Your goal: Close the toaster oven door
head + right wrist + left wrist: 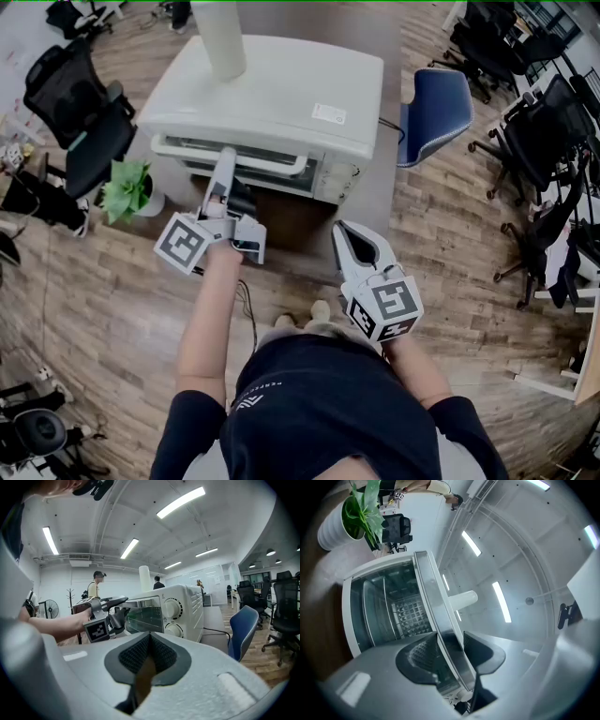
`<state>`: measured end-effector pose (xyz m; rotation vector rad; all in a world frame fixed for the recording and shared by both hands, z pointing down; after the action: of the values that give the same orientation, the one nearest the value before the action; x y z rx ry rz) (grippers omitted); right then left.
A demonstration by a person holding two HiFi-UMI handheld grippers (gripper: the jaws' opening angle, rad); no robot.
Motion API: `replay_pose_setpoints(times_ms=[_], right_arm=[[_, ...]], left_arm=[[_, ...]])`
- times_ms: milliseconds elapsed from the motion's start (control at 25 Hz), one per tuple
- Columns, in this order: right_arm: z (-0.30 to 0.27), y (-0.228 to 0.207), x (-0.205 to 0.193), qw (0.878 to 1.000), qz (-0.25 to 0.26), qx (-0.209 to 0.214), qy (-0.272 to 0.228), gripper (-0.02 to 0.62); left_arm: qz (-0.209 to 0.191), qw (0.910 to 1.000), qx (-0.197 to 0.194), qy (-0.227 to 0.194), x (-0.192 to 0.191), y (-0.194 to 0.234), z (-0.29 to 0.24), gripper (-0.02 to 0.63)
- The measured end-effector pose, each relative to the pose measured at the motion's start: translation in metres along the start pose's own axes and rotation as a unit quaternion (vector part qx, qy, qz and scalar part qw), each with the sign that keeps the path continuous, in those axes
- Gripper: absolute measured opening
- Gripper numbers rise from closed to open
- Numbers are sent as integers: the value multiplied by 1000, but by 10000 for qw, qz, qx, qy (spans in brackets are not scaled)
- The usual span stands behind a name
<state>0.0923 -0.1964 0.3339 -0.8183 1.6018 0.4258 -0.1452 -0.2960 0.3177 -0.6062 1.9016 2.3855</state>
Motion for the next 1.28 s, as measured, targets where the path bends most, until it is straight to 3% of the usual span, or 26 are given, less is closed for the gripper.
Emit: replay_pose_setpoints(times_ms=[360,600,720,880,1080,1280], right_arm=[[4,9,1,10000,-2,-35,-67,3],[8,13,1,9999,-6,-49,-95,3],[10,14,0,9999,4,-63,-88,3],[11,14,-2,9999,-27,-90,-82,3],[14,16,-4,9999,-55,-115,-52,3],[18,16,-6,9999,-88,-137,-57,3]], left_arm=[[-123,9998,113,72,2,0,32,141],[-654,9967,376,284,-5,-2,56,82],[-1148,9904,673,385,-8,1,67,48],[-2131,9705,953,610,-14,-3,75,-1],[-3214,9396,949,696,-23,-20,80,-2],[-4359,8895,1185,696,-32,-27,85,-2]])
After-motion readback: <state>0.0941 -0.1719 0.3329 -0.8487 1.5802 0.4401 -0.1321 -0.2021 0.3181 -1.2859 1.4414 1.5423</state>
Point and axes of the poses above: the fingertips, and each gripper's own axes: z backward along the fingers, y to its left, x out of its top, the point moved 6 cm from there along z, backward along the fingers, and after that the axes turned 11 degrees about x, right-handed, at the moved point
